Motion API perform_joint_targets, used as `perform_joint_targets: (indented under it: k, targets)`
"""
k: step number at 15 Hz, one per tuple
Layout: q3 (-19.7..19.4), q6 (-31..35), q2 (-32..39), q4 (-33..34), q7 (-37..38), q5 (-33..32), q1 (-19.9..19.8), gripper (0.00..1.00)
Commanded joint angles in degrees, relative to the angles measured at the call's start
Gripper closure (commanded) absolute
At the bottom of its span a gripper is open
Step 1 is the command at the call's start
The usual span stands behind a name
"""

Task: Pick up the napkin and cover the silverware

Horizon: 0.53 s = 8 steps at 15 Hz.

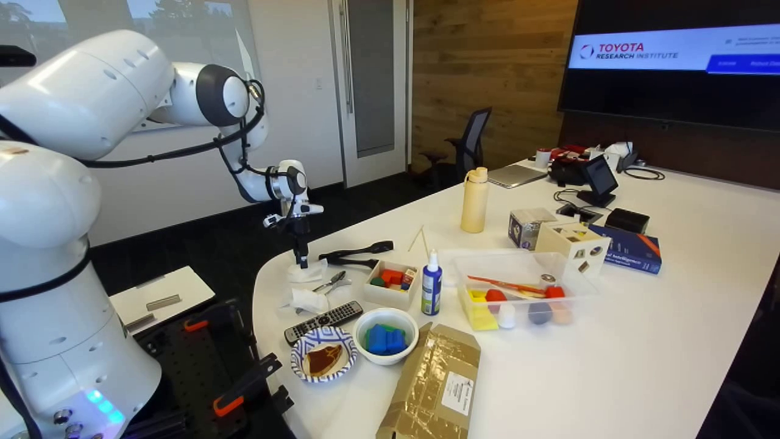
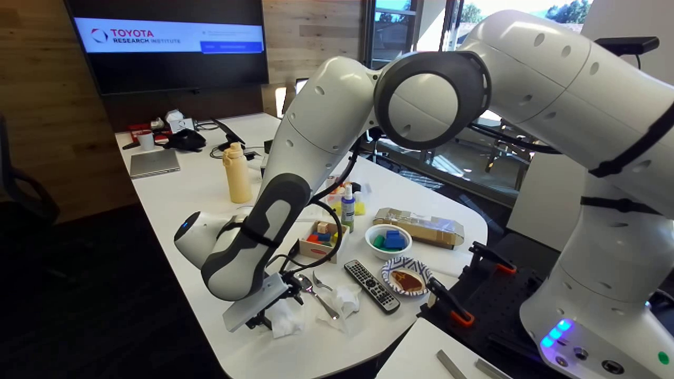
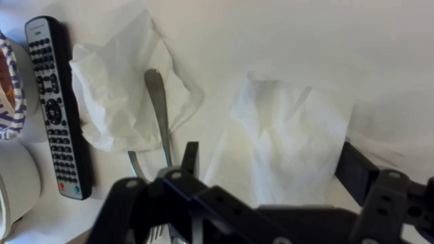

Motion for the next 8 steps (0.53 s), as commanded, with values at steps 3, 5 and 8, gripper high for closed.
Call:
perform_joint_targets:
  k: [3, 5, 8]
  targets:
    - [-0.5, -7.0, -1.6, 0.0, 1.4, 2.0, 0.2, 0.0]
    - [-0.5, -8.7, -1.6, 0.2, 1.8, 1.8, 0.2, 0.0]
    - [-0.6, -10.9, -1.6, 0.7, 2.1, 1.4, 0.2, 0.0]
